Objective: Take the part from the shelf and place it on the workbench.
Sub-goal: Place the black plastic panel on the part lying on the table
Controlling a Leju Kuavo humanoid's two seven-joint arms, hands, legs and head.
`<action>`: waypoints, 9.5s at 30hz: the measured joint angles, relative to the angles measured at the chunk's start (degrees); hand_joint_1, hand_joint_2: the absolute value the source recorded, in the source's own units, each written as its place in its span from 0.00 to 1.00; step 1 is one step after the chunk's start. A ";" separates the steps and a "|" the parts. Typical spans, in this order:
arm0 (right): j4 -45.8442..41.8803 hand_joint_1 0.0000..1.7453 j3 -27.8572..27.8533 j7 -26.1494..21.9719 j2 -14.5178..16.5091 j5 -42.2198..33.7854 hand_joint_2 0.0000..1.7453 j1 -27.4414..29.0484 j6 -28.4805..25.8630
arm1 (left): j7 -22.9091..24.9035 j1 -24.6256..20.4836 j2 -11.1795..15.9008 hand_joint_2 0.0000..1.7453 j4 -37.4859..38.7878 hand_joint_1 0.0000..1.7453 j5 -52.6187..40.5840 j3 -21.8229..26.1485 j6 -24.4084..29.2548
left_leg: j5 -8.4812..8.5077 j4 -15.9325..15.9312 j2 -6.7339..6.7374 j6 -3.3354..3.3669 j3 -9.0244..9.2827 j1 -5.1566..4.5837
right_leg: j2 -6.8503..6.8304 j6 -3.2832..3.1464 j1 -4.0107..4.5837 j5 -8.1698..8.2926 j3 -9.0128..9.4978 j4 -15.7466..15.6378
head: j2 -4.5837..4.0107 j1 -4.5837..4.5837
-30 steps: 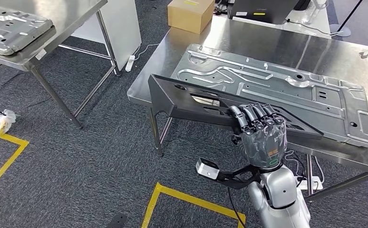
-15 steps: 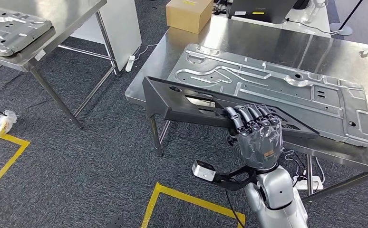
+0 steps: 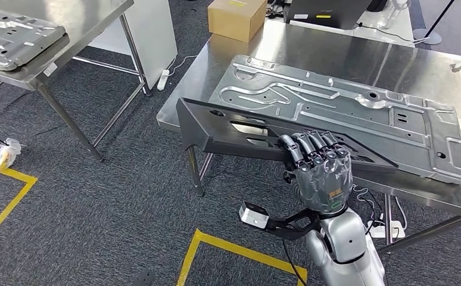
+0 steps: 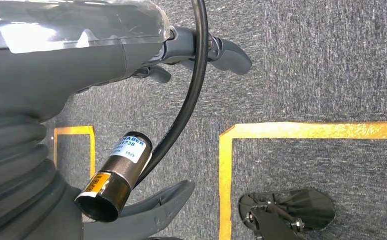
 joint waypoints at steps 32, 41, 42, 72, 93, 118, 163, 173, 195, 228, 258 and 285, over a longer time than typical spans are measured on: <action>0.61 1.00 -2.19 -8.07 0.90 -3.81 1.00 0.50 0.00 | -0.33 -0.03 -0.19 1.00 -0.02 0.00 -0.78 0.33 0.19 | -1.59 -0.99 6.73 -2.74 3.18 1.57 | -4.70 1.51 -2.08 0.79 -2.06 1.29 | 0.00 -0.17; 0.94 1.00 -3.05 -9.68 2.28 -4.19 1.00 0.72 0.00 | -0.42 0.18 -0.28 1.00 -0.04 0.00 -1.11 0.62 0.20 | -7.10 14.06 0.74 -0.97 -4.67 0.51 | 2.00 -1.30 -0.41 0.83 -1.84 1.23 | 0.00 -0.33; 0.96 1.00 -3.09 -9.70 2.36 -4.18 1.00 0.75 0.00 | -0.42 0.18 -0.28 1.00 -0.04 0.00 -1.13 0.68 0.20 | -4.63 10.40 0.27 -0.04 -3.33 0.05 | 2.70 -1.41 -0.12 0.82 -1.70 1.23 | 0.00 -0.33; 0.97 1.00 -3.32 -5.86 2.32 -1.34 1.00 0.59 0.00 | 0.61 -0.03 -0.33 1.00 -0.04 0.00 -1.99 1.42 0.36 | -1.15 -1.57 1.58 0.08 2.69 -0.15 | -2.39 0.43 -0.99 0.55 -0.67 -0.01 | 0.00 -0.24; 4.38 1.00 -0.93 -6.38 2.14 -2.36 1.00 0.50 0.00 | 0.40 0.32 -0.34 1.00 -0.04 0.00 -3.08 1.61 0.57 | -0.85 -1.81 1.63 1.11 2.63 -0.24 | -2.51 1.55 -1.41 0.88 -0.51 -0.34 | 0.00 -0.21; 6.06 1.00 1.55 -3.95 1.73 -0.46 1.00 0.36 0.00 | -0.39 1.53 -0.24 1.00 -0.04 0.00 -3.26 1.99 0.70 | -0.79 6.61 0.84 -0.73 -3.24 0.25 | -1.43 -1.27 -0.87 -1.80 2.55 -0.45 | 0.00 -0.31; 9.03 1.00 7.71 4.64 -2.82 1.37 1.00 -2.28 0.00 | -0.54 1.87 -0.17 1.00 -0.02 0.00 -3.39 3.21 0.52 | -1.06 -0.90 0.39 1.50 2.11 0.01 | -2.23 1.14 -1.01 -3.13 -4.92 10.39 | 0.00 -0.37; 9.04 1.00 7.93 5.18 -2.97 1.37 1.00 -2.62 0.00 | -0.42 1.60 -0.20 1.00 -0.03 0.00 -3.77 3.32 0.41 | -6.53 6.85 0.39 -1.16 0.09 -0.17 | -2.21 -1.66 -1.08 0.01 1.53 -1.30 | 0.00 -0.66; 9.44 1.00 8.76 5.45 -3.30 1.37 1.00 -2.36 -0.01 | -0.39 1.94 -0.12 1.00 -0.02 0.00 -4.13 3.66 0.49 | -1.98 -1.41 0.13 1.26 3.82 -0.08 | -2.19 0.79 -0.89 0.55 -2.54 4.28 | 0.00 -0.57; 10.49 1.00 10.16 7.63 -4.58 1.37 1.00 -3.12 -0.01 | -0.23 1.88 -0.37 1.00 0.07 0.00 -4.22 4.19 0.43 | -3.06 -1.50 -0.02 0.63 4.45 -0.29 | -2.14 -0.34 -0.11 1.41 -1.35 0.56 | 0.00 -0.84; 10.88 0.00 10.21 7.08 -4.74 1.36 1.00 -2.95 -0.01 | -2.72 1.95 -0.27 0.75 0.07 0.00 -5.99 4.16 0.19 | -3.74 -3.52 0.24 -0.41 7.25 -0.31 | -2.06 -1.38 -0.10 -0.12 0.97 -0.68 | 0.00 -1.00; 13.26 0.00 8.58 8.19 -4.72 0.10 1.00 -2.62 -0.02 | -2.03 1.97 -0.17 0.00 0.06 0.00 -6.37 4.43 -1.39 | -3.75 -3.51 0.24 -0.40 7.26 -0.33 | -2.07 -1.36 -0.11 -0.11 1.02 -0.77 | 0.00 -1.00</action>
